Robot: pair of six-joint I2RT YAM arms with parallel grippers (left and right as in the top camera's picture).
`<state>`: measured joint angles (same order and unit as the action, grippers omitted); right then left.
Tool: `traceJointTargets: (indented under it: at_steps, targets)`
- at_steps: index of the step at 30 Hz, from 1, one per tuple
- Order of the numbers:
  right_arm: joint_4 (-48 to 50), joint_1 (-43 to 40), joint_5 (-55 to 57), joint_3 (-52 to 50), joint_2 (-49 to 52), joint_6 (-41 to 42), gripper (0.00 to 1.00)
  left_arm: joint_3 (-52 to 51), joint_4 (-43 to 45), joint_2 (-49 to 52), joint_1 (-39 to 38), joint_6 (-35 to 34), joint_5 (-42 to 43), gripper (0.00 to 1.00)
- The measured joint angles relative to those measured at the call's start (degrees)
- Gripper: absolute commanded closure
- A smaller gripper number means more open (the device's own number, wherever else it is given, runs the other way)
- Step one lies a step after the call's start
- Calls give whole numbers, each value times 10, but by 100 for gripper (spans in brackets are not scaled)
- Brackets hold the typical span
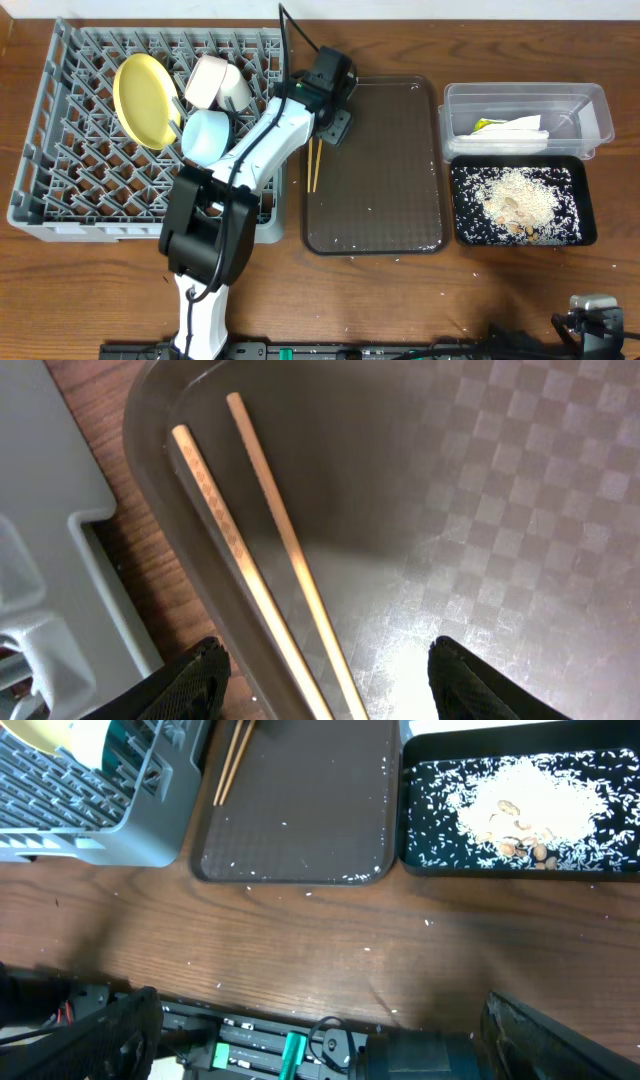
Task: Sort waste into correct bins and load items into the dishwasher
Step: 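Move the left gripper right to the chopsticks on the brown tray, then lower the left gripper and grasp one wooden chopstick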
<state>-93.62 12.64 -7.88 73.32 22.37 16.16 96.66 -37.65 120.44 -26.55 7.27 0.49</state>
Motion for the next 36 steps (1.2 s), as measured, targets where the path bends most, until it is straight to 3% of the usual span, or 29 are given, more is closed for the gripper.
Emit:
traceJointTargets:
  at_steps: [36]
  targets:
    - [0,0,0,0,0,0,1,16,51,83,12,0,5,37]
